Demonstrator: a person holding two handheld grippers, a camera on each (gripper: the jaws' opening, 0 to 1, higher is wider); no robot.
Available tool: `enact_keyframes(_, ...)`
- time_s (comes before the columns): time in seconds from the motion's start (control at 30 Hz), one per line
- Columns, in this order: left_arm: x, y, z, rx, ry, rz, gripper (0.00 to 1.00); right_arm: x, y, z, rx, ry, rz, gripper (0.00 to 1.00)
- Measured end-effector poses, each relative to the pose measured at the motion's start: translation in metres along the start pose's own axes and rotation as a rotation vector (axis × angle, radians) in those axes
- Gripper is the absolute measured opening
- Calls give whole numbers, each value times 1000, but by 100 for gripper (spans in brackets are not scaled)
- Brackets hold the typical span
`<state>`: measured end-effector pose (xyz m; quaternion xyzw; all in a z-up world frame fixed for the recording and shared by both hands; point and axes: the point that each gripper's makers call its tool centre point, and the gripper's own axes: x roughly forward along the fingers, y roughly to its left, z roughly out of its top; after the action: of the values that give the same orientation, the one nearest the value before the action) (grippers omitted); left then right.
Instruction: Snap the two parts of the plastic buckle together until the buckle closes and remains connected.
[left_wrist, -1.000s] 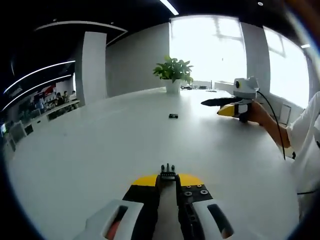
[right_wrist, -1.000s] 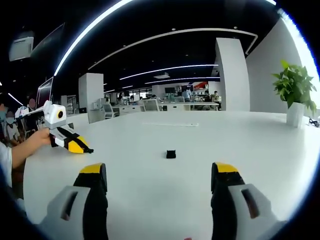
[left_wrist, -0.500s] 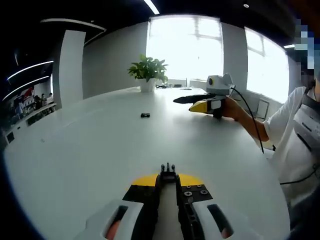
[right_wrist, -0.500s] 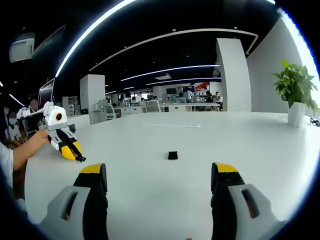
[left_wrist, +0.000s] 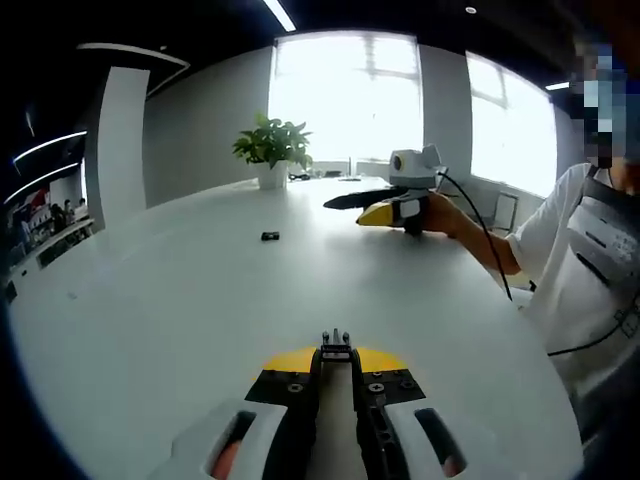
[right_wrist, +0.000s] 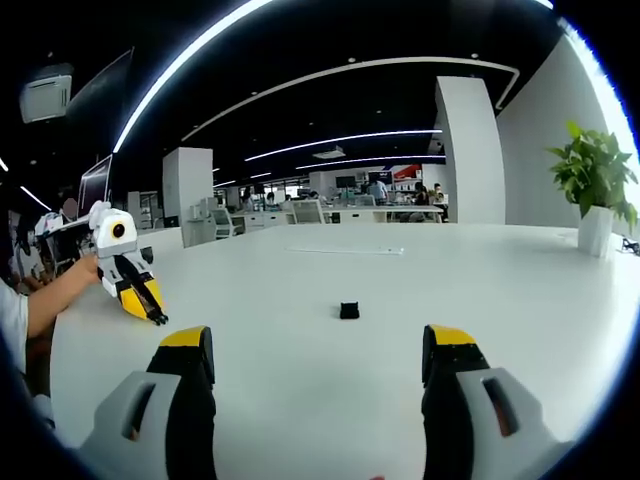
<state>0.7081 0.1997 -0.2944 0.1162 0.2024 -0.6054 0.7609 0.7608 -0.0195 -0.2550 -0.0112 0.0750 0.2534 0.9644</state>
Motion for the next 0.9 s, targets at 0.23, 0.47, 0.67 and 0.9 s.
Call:
enact_keyframes(0.23, -1, 4, -2, 16, 17, 29, 12, 1, 5, -1, -19, 11, 9, 86)
enact_keyframes(0.47, -4, 10, -3, 22, 9, 73, 16, 4, 14, -3, -36, 29, 28, 85)
enact_keyframes(0.67, -14, 8, 12, -5, -82, 81, 17, 11, 15, 0, -50, 51, 28, 85)
enact_keyframes(0.9, -33, 12, 42, -133, -302, 75, 32, 33, -1, 6, -81, 95, -1, 86)
